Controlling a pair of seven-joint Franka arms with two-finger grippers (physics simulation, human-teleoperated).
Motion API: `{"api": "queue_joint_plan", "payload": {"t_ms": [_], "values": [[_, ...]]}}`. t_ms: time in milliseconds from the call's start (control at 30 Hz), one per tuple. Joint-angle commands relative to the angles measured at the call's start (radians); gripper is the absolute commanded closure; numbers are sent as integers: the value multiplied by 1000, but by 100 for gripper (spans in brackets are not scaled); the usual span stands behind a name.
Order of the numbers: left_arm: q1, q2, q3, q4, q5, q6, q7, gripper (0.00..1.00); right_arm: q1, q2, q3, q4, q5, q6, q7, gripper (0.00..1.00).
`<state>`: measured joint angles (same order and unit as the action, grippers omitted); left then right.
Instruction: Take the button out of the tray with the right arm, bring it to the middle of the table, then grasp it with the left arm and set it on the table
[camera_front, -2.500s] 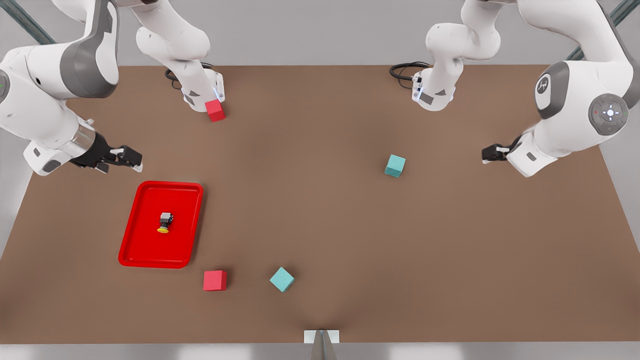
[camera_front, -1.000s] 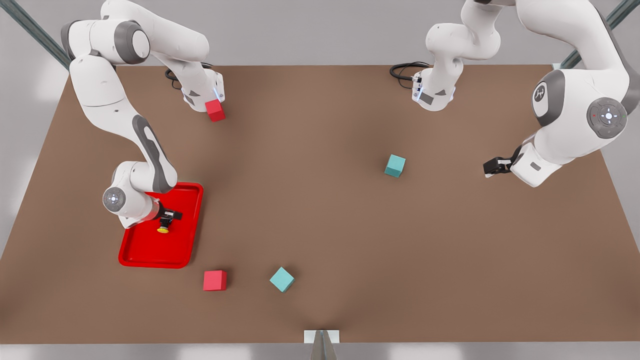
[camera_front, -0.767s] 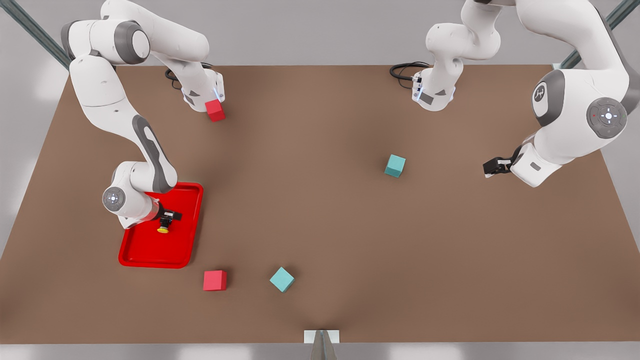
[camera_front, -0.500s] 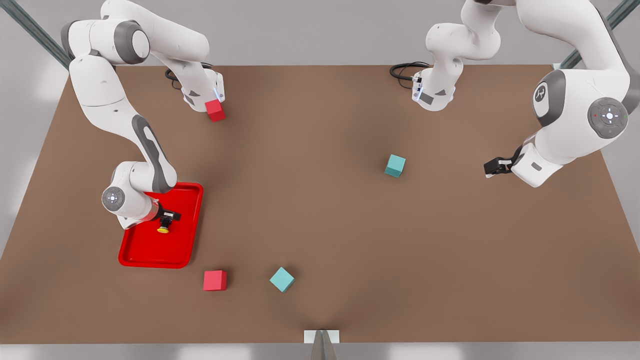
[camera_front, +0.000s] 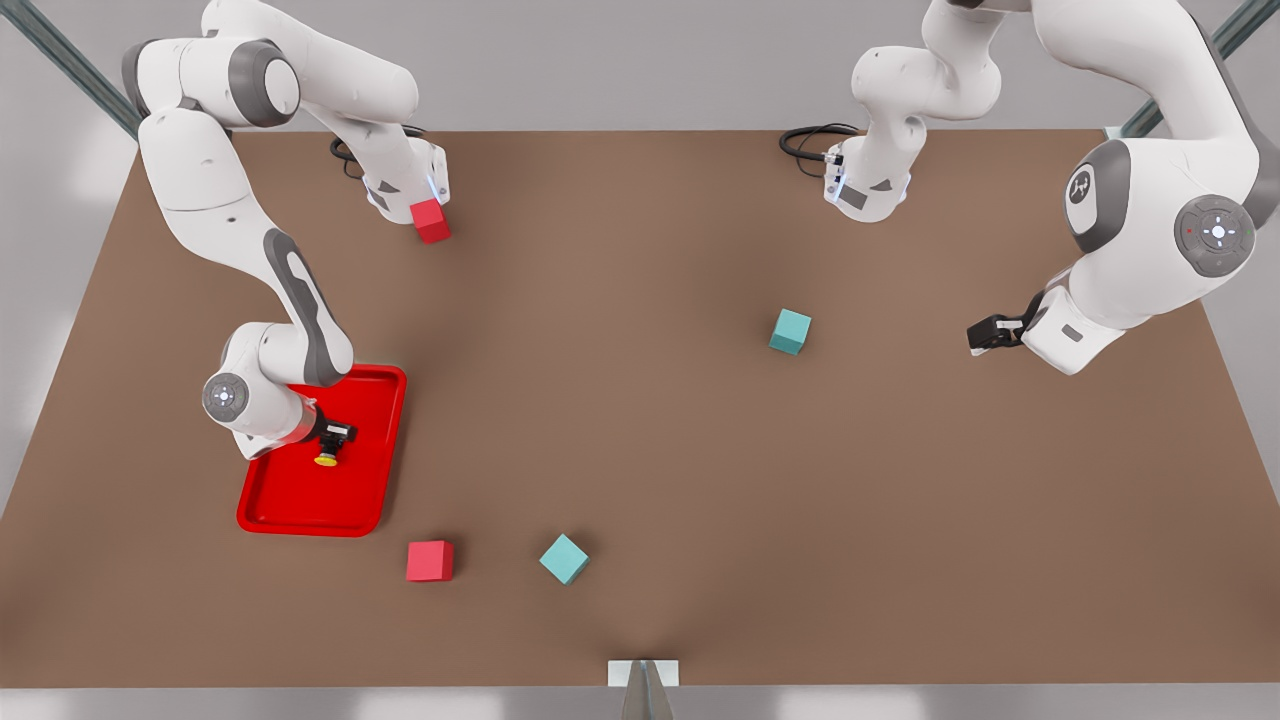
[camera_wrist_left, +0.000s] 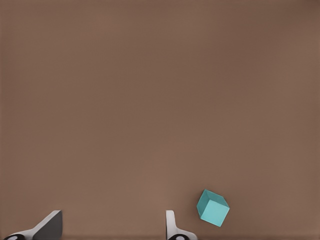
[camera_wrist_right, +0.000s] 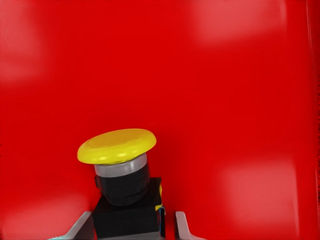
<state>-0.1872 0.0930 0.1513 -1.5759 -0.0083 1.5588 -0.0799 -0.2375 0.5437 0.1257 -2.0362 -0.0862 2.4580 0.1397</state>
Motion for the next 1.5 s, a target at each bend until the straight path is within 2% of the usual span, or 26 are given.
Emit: {"api": "queue_joint_plan", "payload": {"t_ms": [0,267,400,500,700,767,933,1067,1133,1233,1400,1467], "values": [[0,-1,1,1,1,0,-1,0,1,-2,0,1,2,-5,-23,31],[0,2,1,1,1,6,-1,0,1,-4,0,2,0,-5,-26,32],[0,2,1,1,1,6,-1,0,1,-4,0,4,2,-5,-54,48],[0,5,1,1,1,12,-1,0,3,-4,0,4,2,-7,-60,51],[0,4,1,1,1,12,-1,0,9,-2,0,14,2,-7,-57,51],[0,4,1,1,1,12,-1,0,36,-25,0,103,2,-178,-58,51],[0,4,1,1,1,12,-1,0,101,-60,0,122,20,-205,-52,51],[0,4,1,1,1,12,-1,0,296,-107,0,165,118,-205,50,51],[0,5,1,1,1,12,-1,0,432,-126,0,169,120,-206,257,51],[0,5,1,1,1,13,-1,0,642,-111,0,315,120,-244,642,51],[0,11,1,1,1,18,-1,0,885,122,-8,622,128,-235,1172,51],[-1,20,1,1,1,23,-1,0,892,160,-9,636,126,-198,1186,51]]}}
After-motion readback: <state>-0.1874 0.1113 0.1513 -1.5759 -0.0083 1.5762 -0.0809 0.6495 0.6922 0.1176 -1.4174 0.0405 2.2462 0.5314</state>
